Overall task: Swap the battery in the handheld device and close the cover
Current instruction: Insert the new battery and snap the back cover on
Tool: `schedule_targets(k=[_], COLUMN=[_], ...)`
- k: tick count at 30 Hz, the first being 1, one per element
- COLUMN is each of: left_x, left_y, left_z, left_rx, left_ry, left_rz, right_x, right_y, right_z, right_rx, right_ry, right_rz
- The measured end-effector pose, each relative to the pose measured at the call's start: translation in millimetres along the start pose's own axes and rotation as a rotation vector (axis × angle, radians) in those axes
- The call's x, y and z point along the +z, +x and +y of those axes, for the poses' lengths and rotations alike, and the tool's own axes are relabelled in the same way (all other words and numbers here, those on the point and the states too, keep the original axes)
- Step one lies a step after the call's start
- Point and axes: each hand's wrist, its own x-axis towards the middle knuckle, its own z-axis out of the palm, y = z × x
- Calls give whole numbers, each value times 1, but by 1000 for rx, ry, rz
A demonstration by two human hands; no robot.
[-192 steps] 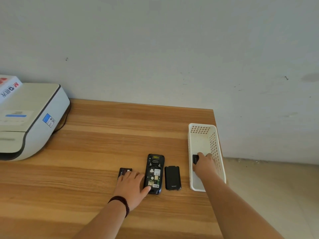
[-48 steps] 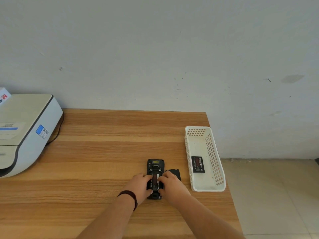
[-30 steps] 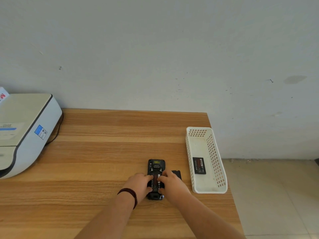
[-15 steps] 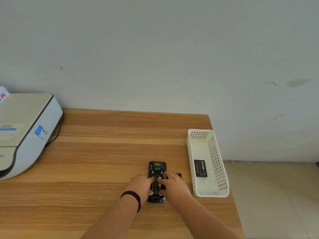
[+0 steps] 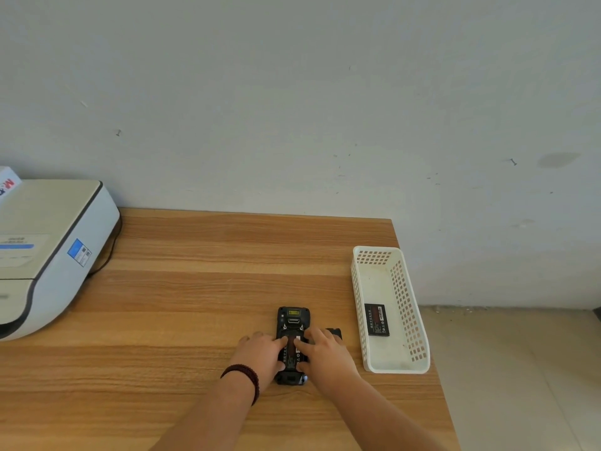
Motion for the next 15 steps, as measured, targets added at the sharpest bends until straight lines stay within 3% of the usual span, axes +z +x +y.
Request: schedule_targets(k=[7,15], left_x=[-17,-33], left_y=[-15,-26], left_z=[-8,-29], left_rx=[-44,-95], left_ry=[-104,-94], left_rz=[112,99], right_x=[-15,-19], right_y=[-6,-9], right_z=[3,3], right_rx=[237,404], right_ry=[333,254], right_rz=[173,32])
